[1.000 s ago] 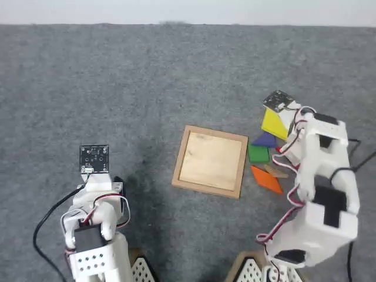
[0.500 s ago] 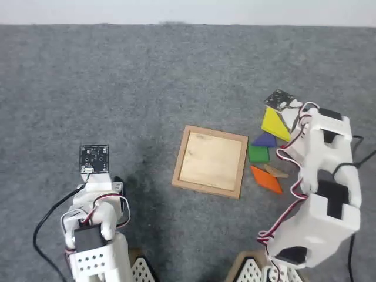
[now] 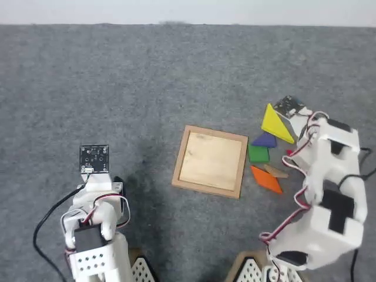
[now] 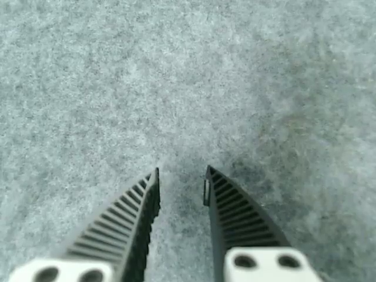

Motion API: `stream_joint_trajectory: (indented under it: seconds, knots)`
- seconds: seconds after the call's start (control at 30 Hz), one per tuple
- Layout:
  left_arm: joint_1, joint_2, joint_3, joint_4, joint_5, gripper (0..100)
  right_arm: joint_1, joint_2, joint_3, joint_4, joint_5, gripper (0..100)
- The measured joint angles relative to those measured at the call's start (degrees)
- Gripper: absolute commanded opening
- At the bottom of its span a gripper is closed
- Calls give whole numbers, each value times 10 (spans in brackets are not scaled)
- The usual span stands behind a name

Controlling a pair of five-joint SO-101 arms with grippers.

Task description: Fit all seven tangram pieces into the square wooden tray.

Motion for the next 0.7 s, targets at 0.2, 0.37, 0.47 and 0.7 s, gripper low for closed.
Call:
stream_joint_trajectory:
  seconds: [0.2,0.37,0.47,0.7]
  knots:
    - [0,0,0,0,0,121,18,-44,90,-31,0,236]
    - [0,0,0,0,0,121,28,-48,96,-34,1,207]
    - [0,0,0,0,0,121,39,-55,96,-34,-1,247]
    - [0,0,0,0,0,121,93,-164,117,-9,-146,277]
